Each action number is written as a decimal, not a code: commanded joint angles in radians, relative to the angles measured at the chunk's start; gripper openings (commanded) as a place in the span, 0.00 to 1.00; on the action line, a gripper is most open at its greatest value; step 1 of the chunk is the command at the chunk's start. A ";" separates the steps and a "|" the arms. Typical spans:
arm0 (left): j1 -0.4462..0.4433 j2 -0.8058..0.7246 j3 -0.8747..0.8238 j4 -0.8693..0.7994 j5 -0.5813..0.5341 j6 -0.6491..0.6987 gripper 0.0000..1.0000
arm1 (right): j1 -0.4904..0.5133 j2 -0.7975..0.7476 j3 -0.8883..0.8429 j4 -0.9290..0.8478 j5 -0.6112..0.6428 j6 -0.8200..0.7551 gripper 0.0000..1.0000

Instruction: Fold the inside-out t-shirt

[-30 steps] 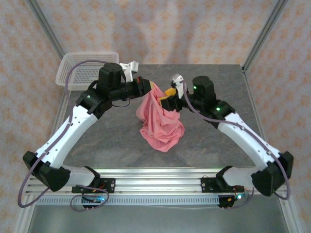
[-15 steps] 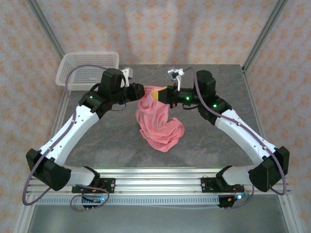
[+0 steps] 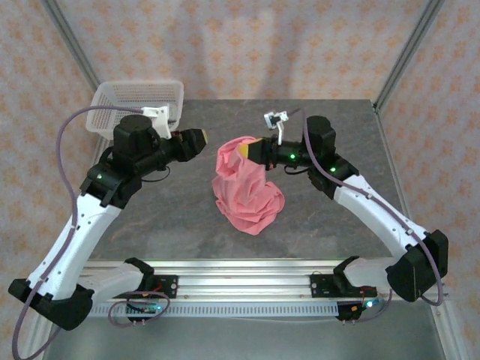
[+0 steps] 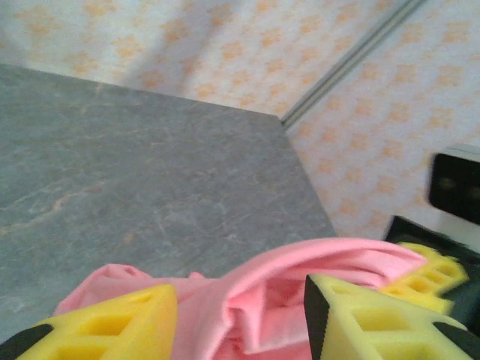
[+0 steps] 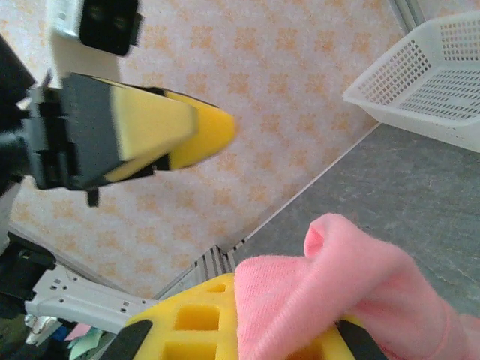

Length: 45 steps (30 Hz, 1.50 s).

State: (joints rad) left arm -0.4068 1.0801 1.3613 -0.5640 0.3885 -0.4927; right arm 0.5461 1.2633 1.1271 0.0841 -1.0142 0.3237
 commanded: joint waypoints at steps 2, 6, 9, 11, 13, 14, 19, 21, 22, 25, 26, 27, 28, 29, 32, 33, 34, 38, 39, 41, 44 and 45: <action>-0.048 0.050 -0.001 -0.085 0.072 0.091 0.28 | -0.006 -0.014 0.034 -0.015 -0.022 -0.043 0.00; -0.066 0.122 -0.001 -0.028 0.188 0.025 0.10 | -0.006 -0.003 0.049 -0.032 -0.023 -0.039 0.00; -0.083 0.172 -0.004 0.035 0.242 -0.036 0.09 | -0.006 -0.001 0.051 -0.043 -0.013 -0.043 0.00; -0.082 0.193 -0.010 0.041 0.227 -0.100 0.06 | -0.006 0.001 0.054 -0.054 -0.008 -0.043 0.00; -0.082 0.215 -0.014 0.036 0.219 -0.128 0.06 | -0.006 0.001 0.054 -0.061 0.002 -0.044 0.00; -0.082 0.228 -0.017 0.031 0.225 -0.141 0.06 | -0.005 0.001 0.054 -0.066 0.012 -0.044 0.00; -0.080 0.272 -0.033 0.000 0.246 -0.162 0.12 | -0.006 0.005 0.059 -0.069 0.031 -0.043 0.00; -0.076 0.264 -0.044 0.004 0.227 -0.167 0.18 | -0.006 0.007 0.060 -0.069 0.033 -0.037 0.00; -0.070 0.259 -0.048 0.004 0.225 -0.167 0.19 | -0.005 0.007 0.060 -0.070 0.032 -0.036 0.00; -0.050 0.246 -0.051 -0.047 0.188 -0.146 0.21 | -0.006 0.007 0.059 -0.077 0.034 -0.036 0.00; -0.041 0.237 -0.054 -0.068 0.172 -0.137 0.21 | -0.006 0.008 0.059 -0.080 0.034 -0.037 0.00; -0.032 0.227 -0.064 -0.073 0.170 -0.137 0.21 | -0.006 0.006 0.060 -0.082 0.035 -0.038 0.00; -0.018 0.214 -0.079 -0.061 0.176 -0.147 0.21 | -0.006 0.006 0.061 -0.081 0.036 -0.038 0.00; -0.008 0.202 -0.097 -0.037 0.189 -0.163 0.21 | -0.006 0.005 0.062 -0.081 0.037 -0.039 0.00; -0.002 0.199 -0.129 0.070 0.263 -0.217 0.20 | -0.005 0.011 0.066 -0.081 0.037 -0.041 0.00; -0.005 0.209 -0.130 0.111 0.298 -0.236 0.21 | -0.005 0.013 0.068 -0.083 0.036 -0.039 0.00; -0.012 0.221 -0.130 0.151 0.331 -0.254 0.21 | -0.004 0.016 0.071 -0.083 0.034 -0.040 0.00; -0.040 0.250 -0.121 0.205 0.333 -0.275 0.22 | -0.004 0.022 0.076 -0.084 0.033 -0.038 0.00; -0.040 0.251 -0.131 0.224 0.328 -0.286 0.23 | -0.004 0.022 0.077 -0.085 0.032 -0.038 0.00; -0.038 0.257 -0.141 0.237 0.307 -0.300 0.24 | -0.003 0.022 0.076 -0.088 0.034 -0.037 0.00; -0.038 0.270 -0.139 0.230 0.282 -0.305 0.36 | 0.001 0.019 0.076 -0.089 0.034 -0.038 0.00; -0.038 0.272 -0.137 0.223 0.273 -0.304 0.39 | 0.002 0.018 0.076 -0.091 0.035 -0.038 0.00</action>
State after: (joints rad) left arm -0.4446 1.3426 1.2324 -0.3790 0.6758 -0.7738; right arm 0.5465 1.2877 1.1652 -0.0223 -0.9836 0.3016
